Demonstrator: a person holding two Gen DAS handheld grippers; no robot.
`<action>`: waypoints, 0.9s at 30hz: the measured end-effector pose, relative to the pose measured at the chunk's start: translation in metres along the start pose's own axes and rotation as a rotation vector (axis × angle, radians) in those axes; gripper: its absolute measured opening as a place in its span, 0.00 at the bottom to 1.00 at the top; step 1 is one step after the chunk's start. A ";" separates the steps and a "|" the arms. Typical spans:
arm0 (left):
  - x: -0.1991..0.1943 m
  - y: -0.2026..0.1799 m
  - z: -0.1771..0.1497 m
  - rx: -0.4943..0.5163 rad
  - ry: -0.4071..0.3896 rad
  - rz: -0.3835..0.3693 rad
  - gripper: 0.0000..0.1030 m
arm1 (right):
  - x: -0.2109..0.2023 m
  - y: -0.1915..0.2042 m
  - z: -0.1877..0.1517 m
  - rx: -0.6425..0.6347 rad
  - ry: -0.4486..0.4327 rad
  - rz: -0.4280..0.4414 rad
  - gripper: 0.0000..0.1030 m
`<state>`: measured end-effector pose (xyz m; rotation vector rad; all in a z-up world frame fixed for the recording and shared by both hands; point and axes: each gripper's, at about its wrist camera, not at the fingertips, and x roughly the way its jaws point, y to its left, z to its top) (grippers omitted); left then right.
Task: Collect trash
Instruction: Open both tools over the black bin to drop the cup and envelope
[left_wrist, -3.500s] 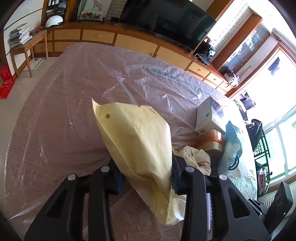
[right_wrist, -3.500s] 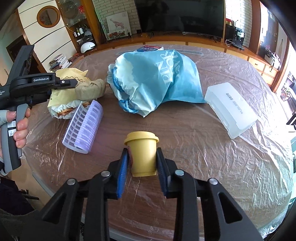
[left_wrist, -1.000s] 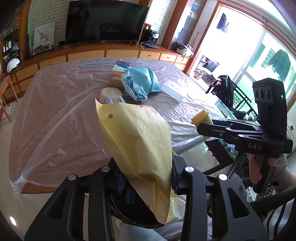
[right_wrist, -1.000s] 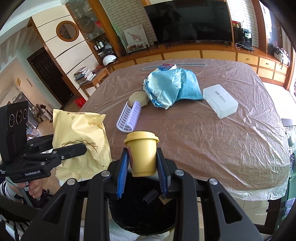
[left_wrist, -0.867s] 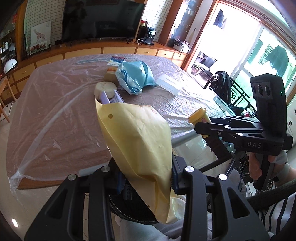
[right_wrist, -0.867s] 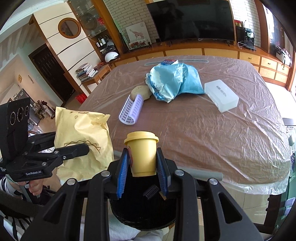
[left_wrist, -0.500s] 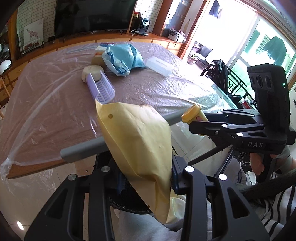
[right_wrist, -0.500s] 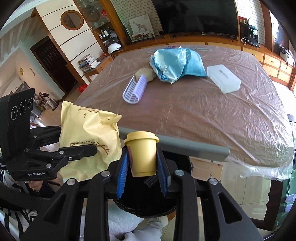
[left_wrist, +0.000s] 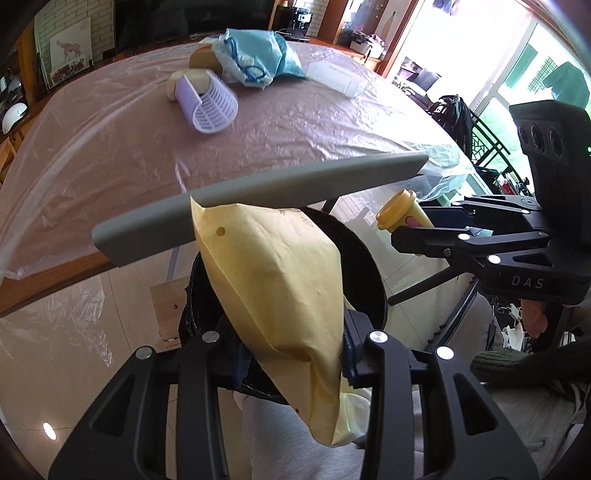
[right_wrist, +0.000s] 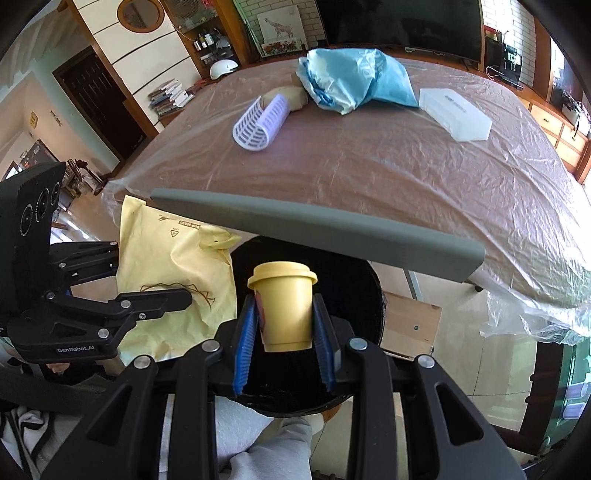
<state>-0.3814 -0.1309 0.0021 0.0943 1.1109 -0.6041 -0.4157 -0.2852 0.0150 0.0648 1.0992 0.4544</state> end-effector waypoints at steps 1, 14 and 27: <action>0.003 0.001 -0.002 -0.001 0.006 0.003 0.38 | 0.002 -0.001 -0.001 0.005 0.004 -0.003 0.29; 0.030 0.001 -0.009 0.013 0.057 0.025 0.38 | 0.027 -0.004 -0.003 0.034 0.053 -0.025 0.29; 0.048 0.001 -0.009 0.023 0.075 0.057 0.38 | 0.045 -0.004 -0.011 0.055 0.085 -0.038 0.29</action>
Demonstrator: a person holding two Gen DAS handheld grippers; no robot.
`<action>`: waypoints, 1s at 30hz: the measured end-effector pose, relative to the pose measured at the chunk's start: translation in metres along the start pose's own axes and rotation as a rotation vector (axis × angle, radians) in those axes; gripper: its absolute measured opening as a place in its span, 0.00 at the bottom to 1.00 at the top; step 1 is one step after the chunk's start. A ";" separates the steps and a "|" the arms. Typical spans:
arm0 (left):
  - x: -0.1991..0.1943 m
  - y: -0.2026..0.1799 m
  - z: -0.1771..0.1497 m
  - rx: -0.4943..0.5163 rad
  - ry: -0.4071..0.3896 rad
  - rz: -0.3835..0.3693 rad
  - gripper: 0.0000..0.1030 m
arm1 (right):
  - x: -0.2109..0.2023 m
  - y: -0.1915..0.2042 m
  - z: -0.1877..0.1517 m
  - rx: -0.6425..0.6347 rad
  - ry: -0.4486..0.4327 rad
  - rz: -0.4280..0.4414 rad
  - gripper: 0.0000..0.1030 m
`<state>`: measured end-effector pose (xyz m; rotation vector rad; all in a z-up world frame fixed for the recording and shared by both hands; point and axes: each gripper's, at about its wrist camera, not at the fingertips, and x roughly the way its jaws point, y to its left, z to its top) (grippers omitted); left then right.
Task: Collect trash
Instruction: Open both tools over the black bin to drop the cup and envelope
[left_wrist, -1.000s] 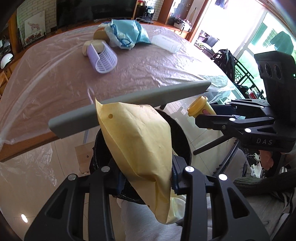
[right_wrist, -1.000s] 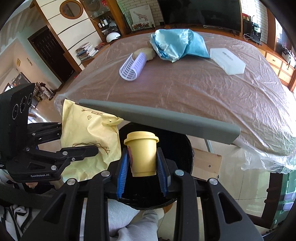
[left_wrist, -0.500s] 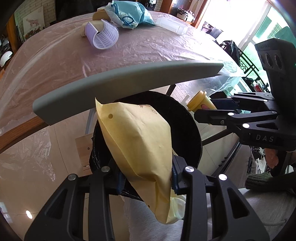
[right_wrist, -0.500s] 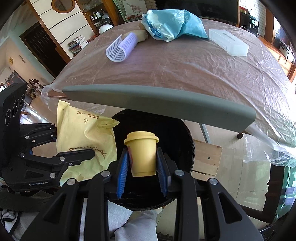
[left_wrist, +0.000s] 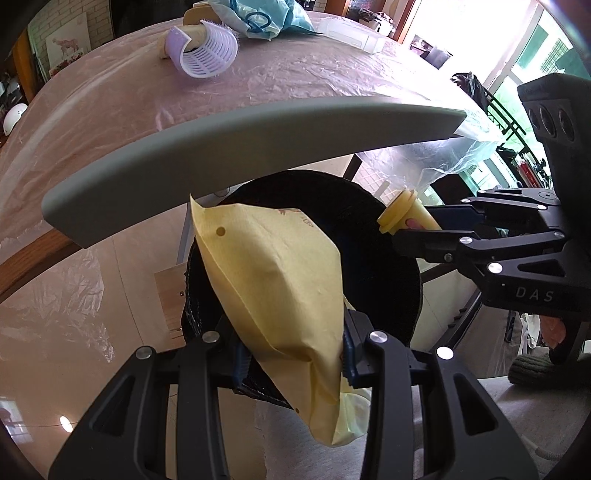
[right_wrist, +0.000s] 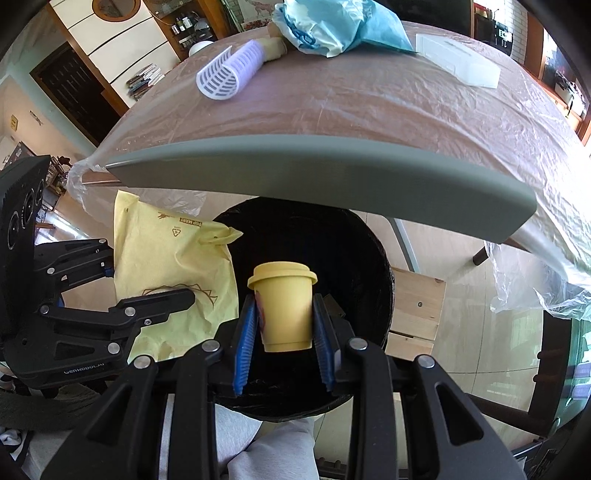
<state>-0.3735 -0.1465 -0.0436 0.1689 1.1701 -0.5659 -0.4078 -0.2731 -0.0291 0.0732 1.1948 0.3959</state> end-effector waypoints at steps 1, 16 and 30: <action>0.001 0.000 0.000 0.000 0.001 0.002 0.38 | 0.001 0.000 0.000 0.000 0.001 -0.002 0.29; 0.010 0.003 0.003 0.000 0.008 0.024 0.38 | 0.007 -0.006 0.003 0.006 0.012 -0.008 0.29; -0.011 0.013 0.007 -0.038 -0.072 0.010 0.64 | -0.017 -0.012 0.007 0.011 -0.057 0.000 0.54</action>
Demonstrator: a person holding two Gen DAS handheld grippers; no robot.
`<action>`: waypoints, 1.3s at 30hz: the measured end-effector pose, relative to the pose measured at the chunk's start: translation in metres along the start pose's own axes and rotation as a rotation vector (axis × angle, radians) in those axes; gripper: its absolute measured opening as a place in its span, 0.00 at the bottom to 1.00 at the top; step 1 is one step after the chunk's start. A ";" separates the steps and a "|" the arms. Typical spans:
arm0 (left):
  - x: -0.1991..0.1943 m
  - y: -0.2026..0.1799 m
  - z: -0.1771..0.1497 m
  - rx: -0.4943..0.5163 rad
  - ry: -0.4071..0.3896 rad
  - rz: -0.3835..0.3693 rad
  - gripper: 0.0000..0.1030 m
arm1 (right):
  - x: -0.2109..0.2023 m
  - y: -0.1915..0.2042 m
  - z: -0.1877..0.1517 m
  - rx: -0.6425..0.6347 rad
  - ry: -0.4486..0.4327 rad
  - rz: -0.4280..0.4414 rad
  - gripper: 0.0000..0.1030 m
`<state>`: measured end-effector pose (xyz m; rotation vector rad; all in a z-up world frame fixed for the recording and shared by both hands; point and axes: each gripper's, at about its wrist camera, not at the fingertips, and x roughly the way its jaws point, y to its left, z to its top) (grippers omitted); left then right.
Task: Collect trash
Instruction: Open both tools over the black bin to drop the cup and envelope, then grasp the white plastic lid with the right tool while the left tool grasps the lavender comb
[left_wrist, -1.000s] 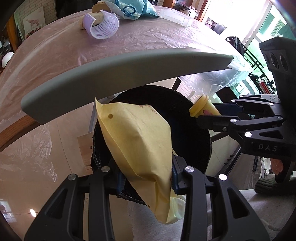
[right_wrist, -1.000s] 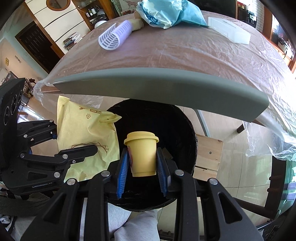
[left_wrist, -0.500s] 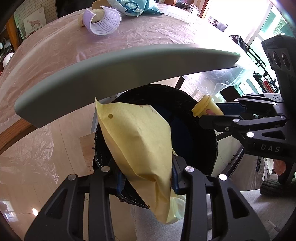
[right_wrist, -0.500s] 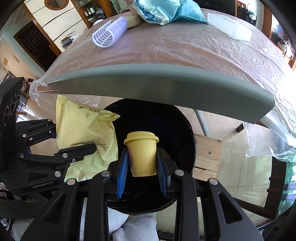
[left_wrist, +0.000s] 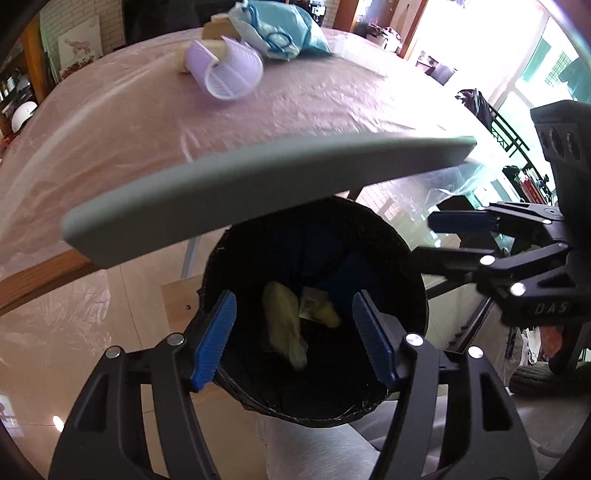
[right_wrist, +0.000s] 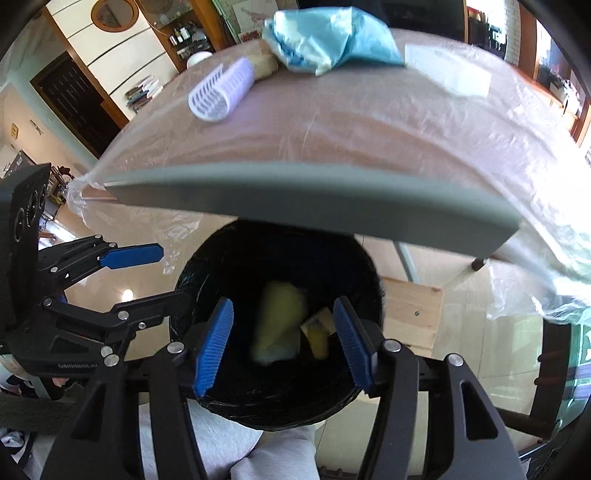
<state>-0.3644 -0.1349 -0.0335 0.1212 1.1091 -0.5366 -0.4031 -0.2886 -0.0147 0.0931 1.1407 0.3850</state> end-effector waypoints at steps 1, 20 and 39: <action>-0.005 0.001 0.001 -0.005 -0.010 -0.002 0.64 | -0.007 -0.001 0.001 -0.003 -0.016 -0.002 0.55; -0.039 0.030 0.117 -0.165 -0.220 0.080 0.96 | -0.062 -0.077 0.133 -0.032 -0.315 -0.276 0.96; 0.011 0.049 0.138 -0.195 -0.104 0.154 0.74 | 0.007 -0.111 0.181 -0.035 -0.172 -0.274 0.83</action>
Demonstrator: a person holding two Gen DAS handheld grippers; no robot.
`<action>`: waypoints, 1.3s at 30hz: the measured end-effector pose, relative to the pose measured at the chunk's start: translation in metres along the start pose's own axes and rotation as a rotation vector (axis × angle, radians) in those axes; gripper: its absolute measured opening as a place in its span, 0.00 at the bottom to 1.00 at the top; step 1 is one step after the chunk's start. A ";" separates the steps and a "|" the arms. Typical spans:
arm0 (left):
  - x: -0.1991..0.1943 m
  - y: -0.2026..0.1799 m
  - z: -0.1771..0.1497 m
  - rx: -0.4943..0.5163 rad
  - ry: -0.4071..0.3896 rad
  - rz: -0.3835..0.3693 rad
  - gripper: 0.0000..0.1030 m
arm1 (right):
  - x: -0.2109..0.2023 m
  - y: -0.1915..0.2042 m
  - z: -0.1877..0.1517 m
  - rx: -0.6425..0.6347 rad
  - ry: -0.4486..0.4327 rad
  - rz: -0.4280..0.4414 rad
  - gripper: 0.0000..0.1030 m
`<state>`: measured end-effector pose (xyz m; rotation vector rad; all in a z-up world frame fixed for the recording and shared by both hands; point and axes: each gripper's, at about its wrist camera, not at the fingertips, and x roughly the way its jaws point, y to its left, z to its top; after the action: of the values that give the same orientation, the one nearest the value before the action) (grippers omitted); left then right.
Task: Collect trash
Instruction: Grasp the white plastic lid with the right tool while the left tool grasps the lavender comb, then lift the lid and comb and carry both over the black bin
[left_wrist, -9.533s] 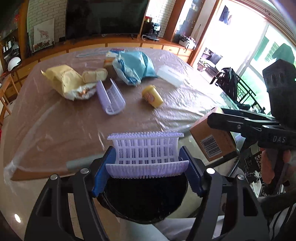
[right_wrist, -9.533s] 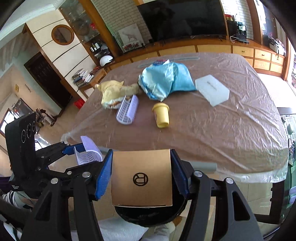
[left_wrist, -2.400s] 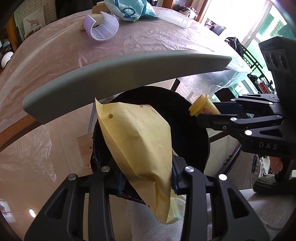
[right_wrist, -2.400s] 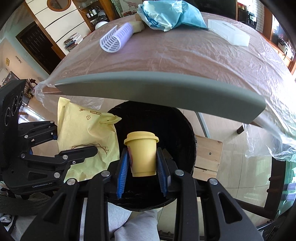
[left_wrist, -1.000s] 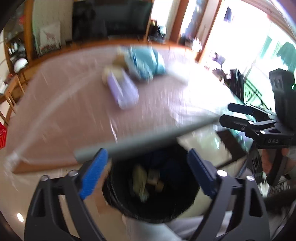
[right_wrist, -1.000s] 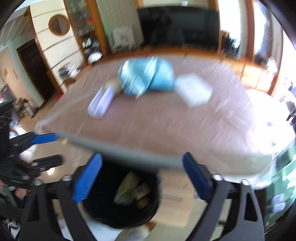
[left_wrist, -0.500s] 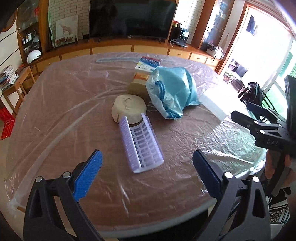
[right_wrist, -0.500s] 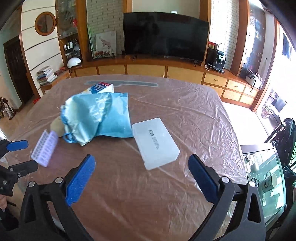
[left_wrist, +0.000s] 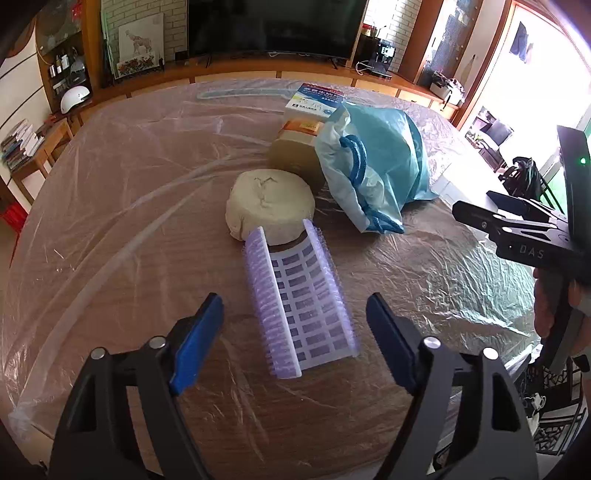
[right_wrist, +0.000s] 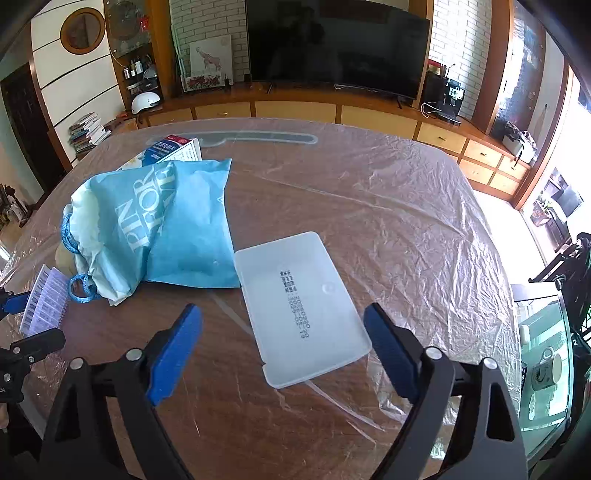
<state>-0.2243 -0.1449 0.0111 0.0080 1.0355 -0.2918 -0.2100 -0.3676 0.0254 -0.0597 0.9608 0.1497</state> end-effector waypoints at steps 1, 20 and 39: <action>0.000 -0.001 0.000 0.006 0.001 0.008 0.73 | 0.001 0.000 0.000 0.000 0.001 0.001 0.81; -0.003 -0.008 -0.002 0.040 0.008 0.005 0.44 | 0.013 0.001 0.002 0.035 0.025 0.033 0.68; -0.015 -0.001 -0.004 0.054 -0.013 0.013 0.44 | -0.023 -0.021 -0.011 0.146 -0.014 0.031 0.53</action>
<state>-0.2347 -0.1423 0.0221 0.0618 1.0140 -0.3076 -0.2290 -0.3919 0.0379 0.0902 0.9566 0.1083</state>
